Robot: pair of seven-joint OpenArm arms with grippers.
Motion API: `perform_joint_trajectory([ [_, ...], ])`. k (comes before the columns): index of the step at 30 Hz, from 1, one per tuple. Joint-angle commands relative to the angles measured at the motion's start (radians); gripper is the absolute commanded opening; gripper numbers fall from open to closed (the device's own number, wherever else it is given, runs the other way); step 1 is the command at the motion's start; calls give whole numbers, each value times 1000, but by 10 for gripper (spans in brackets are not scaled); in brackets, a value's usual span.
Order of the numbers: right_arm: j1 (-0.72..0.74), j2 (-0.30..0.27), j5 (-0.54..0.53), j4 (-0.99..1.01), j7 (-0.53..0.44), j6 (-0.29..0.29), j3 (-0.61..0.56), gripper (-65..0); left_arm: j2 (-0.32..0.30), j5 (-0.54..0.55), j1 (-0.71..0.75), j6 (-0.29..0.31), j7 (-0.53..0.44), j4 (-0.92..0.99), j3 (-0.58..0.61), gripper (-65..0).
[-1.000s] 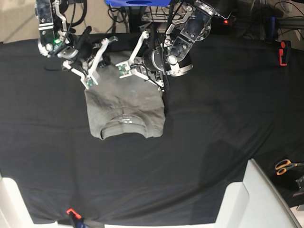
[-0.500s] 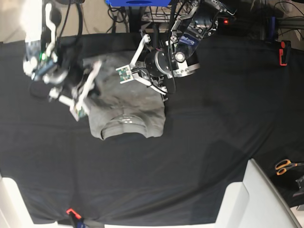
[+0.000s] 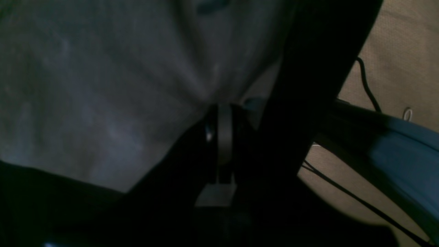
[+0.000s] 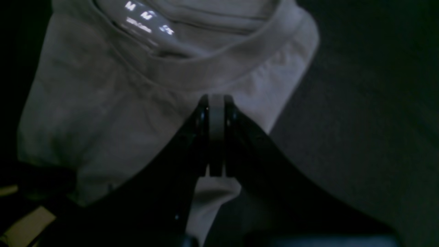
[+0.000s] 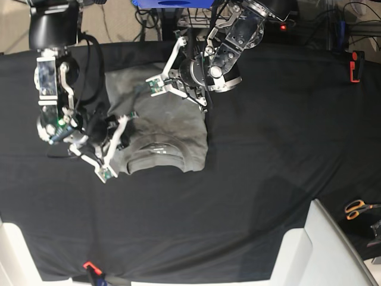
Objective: Fold the T-shirt properly
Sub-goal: 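Release the shirt and raise both grippers away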
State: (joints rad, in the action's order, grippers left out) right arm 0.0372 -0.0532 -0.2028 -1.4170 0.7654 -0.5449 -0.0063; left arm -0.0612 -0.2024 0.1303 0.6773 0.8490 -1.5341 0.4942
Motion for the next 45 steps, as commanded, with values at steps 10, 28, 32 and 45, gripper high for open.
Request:
perform_joint_trajectory([
  [10,152,-6,-5,327,-212,-8,4,-650,4,-2,9,-4,3,36,4,-650],
  [28,-16,-66,-5,-87,-211,6,12,-650,-33,-1,102,-4,6,-224,-9,-650],
  [32,-155,-106,-5,-270,-186,90,39,-650,-50,-1,184,-4,2,-363,-104,-650],
  [45,-592,-93,-8,-568,92,125,348,-650,-219,-2,466,-4,0,-426,-165,-650],
])
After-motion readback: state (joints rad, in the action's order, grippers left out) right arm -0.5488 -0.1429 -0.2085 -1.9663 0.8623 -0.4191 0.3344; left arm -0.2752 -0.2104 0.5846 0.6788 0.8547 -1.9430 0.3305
